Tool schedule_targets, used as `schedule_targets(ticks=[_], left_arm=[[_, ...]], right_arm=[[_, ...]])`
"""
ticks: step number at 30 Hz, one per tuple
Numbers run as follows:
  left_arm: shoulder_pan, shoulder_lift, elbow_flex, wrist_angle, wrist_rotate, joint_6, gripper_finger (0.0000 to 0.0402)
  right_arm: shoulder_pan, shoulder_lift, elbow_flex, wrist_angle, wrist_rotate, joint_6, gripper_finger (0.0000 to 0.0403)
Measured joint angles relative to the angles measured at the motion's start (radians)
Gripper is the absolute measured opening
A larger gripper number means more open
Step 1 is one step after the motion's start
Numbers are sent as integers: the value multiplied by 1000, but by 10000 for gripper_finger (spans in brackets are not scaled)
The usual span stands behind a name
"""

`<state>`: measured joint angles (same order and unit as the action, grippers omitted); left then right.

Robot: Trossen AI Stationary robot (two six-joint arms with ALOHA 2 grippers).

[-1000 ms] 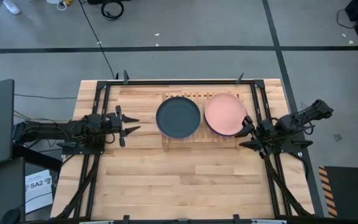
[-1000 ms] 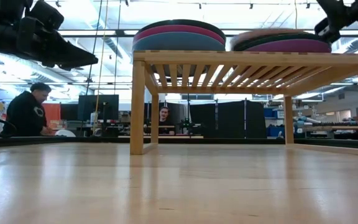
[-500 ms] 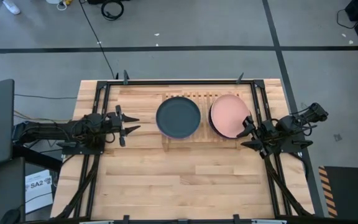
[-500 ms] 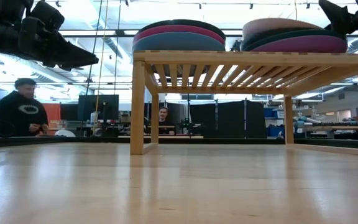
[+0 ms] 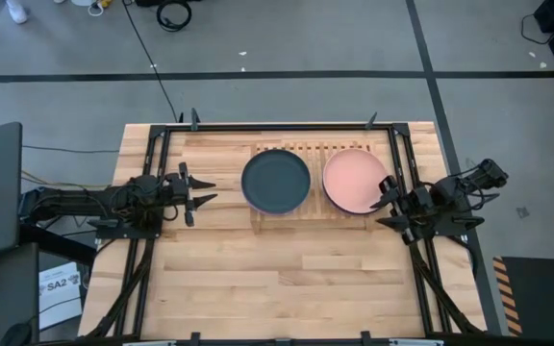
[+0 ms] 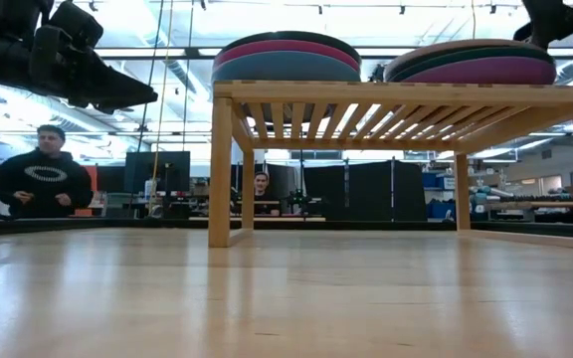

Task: Place and stack plates onto a shelf
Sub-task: Adjust the right stacked plates on the shelf

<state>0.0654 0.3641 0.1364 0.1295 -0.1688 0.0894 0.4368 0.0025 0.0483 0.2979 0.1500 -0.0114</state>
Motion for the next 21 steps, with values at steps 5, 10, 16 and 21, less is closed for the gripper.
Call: schedule_targets(ticks=[5, 10, 16, 21], left_arm=[[0, 0, 0, 0, 0, 0, 144], [0, 0, 0, 1, -1, 0, 144], [0, 0, 0, 1, -1, 0, 144], [0, 0, 0, 1, -1, 0, 144]], right_arm=[[-22, 6, 0, -31, 92, -117, 179], [-65, 11, 0, -68, 121, -167, 179], [-136, 11, 0, -67, 120, -198, 179], [-185, 11, 0, -68, 118, -213, 179]])
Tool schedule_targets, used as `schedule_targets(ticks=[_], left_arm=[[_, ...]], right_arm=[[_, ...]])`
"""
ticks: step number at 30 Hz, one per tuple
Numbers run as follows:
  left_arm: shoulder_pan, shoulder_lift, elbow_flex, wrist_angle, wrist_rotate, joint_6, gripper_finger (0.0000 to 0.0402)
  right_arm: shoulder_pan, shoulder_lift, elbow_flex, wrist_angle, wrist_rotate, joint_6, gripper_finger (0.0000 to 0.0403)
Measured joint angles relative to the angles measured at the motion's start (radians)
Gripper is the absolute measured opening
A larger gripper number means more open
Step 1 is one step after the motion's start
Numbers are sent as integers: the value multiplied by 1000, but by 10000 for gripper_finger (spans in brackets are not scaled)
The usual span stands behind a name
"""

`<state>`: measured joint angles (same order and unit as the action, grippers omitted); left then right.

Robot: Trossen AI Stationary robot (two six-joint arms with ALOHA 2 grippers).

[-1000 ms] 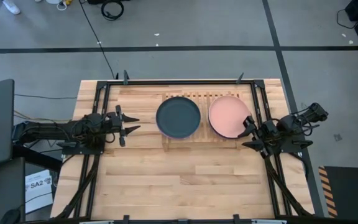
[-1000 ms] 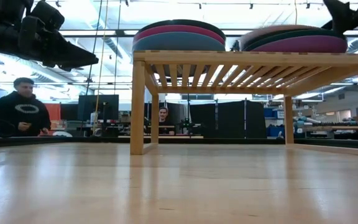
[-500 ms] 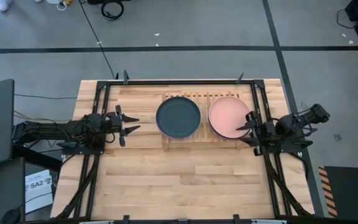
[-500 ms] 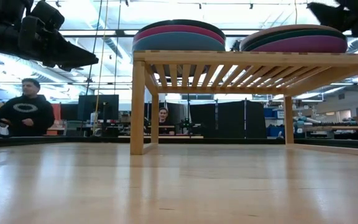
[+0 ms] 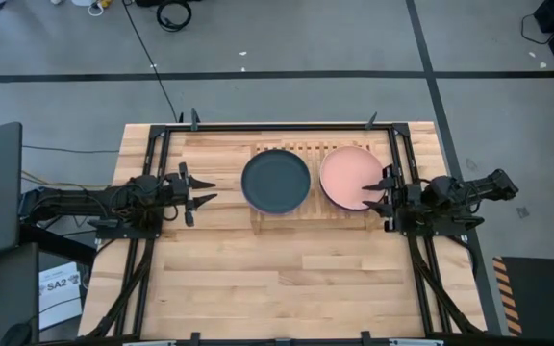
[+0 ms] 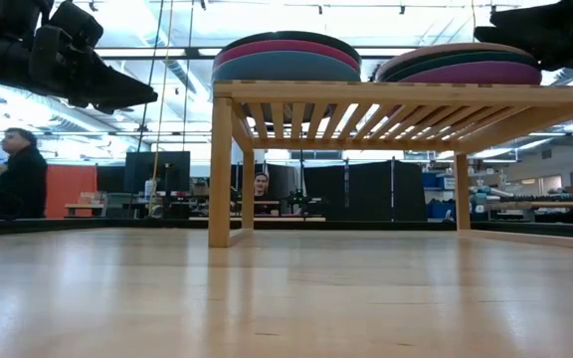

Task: Place and stack plates onto a shelf
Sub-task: Adjust the right stacked plates on the shelf

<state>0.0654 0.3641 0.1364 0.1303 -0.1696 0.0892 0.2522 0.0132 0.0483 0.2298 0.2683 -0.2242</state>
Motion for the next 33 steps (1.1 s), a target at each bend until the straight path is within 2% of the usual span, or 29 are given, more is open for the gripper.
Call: schedule_targets(ticks=[10, 22, 33], left_arm=[[0, 0, 0, 0, 0, 1, 144], [0, 0, 0, -1, 0, 0, 144], [0, 0, 0, -1, 0, -7, 144]], right_arm=[[-37, 0, 0, -52, -59, 29, 179], [-37, 0, 0, -60, -357, 47, 179], [-37, -1, 3, -118, -404, 106, 179]])
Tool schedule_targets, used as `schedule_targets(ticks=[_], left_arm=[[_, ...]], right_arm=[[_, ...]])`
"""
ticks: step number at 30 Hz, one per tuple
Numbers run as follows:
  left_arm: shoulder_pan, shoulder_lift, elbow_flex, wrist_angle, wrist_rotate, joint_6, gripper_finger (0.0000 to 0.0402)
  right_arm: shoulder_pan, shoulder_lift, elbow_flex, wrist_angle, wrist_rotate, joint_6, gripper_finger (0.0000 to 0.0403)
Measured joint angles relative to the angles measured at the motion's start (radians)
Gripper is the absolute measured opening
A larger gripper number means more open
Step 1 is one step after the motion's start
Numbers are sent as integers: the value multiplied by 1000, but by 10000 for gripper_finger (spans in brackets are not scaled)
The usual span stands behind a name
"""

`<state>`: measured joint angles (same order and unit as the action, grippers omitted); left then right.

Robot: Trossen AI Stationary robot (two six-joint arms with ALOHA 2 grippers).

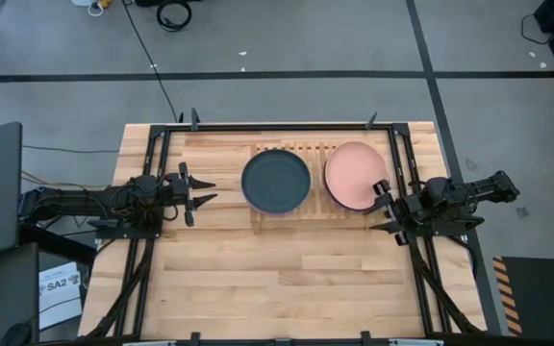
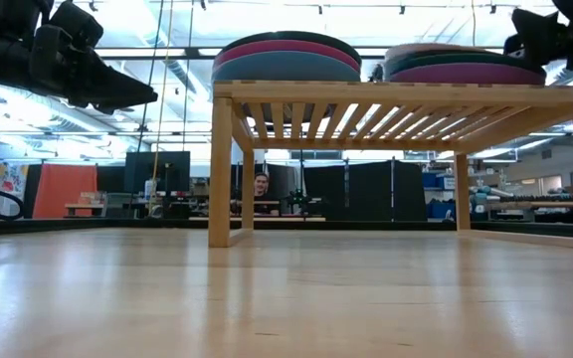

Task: Place and stack plates onto a shelf
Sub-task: Adjust the right stacked plates on the shelf

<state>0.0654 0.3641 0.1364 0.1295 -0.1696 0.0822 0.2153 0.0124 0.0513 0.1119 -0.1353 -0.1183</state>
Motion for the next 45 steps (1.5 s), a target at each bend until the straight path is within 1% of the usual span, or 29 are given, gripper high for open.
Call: schedule_targets(ticks=[5, 9, 13, 15, 18, 22, 23, 25, 30, 36, 39, 45], left_arm=[[0, 0, 0, 0, 0, 0, 144], [0, 0, 0, 0, 0, -1, 144], [0, 0, 0, 0, 0, -1, 144], [0, 0, 0, 0, 0, -1, 144], [0, 0, 0, 0, 0, -1, 144], [0, 0, 0, 0, 0, -1, 144], [0, 0, 0, 0, 0, -2, 144], [0, 0, 0, 0, 0, -3, 144], [0, 0, 0, 0, 0, -13, 144], [0, 0, 0, 0, 0, -15, 144], [0, 0, 0, 0, 0, -14, 144], [0, 0, 0, 0, 0, -14, 144]], right_arm=[[0, 0, -1, 28, 59, -57, 179], [-1, 0, -1, 38, 108, -72, 179], [-1, 1, -2, 47, 108, -77, 179], [-1, 1, -4, 75, 64, -76, 179], [-1, 1, -3, 119, -71, -58, 179], [-1, 1, -3, 140, -252, 7, 179], [-1, 1, -3, 130, -279, 27, 179], [-1, 1, -3, 95, -292, 76, 179], [0, 0, 0, 42, -246, 133, 179], [-1, 0, -1, 26, -201, 47, 179], [-1, 1, -2, 21, -122, -6, 179], [-1, 1, -2, 14, 71, -66, 179]])
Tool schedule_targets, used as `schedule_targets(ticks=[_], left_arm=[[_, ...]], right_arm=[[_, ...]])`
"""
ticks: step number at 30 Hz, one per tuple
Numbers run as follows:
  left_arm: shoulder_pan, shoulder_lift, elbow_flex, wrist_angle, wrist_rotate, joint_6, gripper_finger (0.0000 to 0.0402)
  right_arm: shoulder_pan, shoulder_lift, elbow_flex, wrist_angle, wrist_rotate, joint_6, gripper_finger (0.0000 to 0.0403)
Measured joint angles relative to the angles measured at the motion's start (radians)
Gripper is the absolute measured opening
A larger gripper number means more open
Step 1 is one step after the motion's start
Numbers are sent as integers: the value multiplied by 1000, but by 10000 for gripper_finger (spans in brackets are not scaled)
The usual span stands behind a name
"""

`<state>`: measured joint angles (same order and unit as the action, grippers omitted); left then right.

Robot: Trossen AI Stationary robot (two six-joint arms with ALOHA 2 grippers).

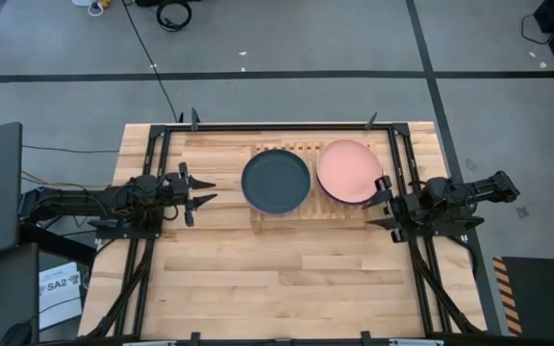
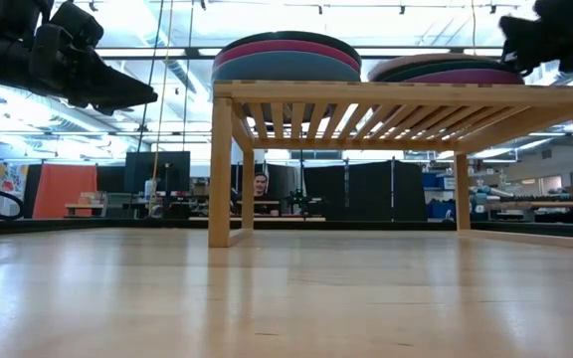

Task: Place and stack plates onto a shelf
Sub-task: Adjust the right stacked plates on the shelf, then return to Home Position

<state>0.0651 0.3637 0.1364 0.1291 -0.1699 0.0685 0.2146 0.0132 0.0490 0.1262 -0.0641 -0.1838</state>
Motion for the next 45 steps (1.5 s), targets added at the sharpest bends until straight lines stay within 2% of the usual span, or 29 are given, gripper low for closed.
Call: schedule_targets(ticks=[3, 13, 21, 34, 40, 45], left_arm=[[0, 0, 0, 0, 0, 0, 144], [0, 0, 0, 0, 0, 3, 144], [0, 0, 0, -1, 0, 3, 144], [0, -11, 0, -7, 0, 24, 144], [0, -114, 0, -28, 0, 49, 144], [0, -243, 1, -142, 2, 47, 144]], right_arm=[[0, 0, 0, -7, 63, -4, 179], [0, 0, 0, -13, 148, 0, 179], [0, 0, -1, 31, -12, 9, 179], [0, 0, -1, 34, -7, 6, 179], [0, 0, -1, 35, -7, 5, 179], [0, 0, -1, 35, -7, 5, 179]])
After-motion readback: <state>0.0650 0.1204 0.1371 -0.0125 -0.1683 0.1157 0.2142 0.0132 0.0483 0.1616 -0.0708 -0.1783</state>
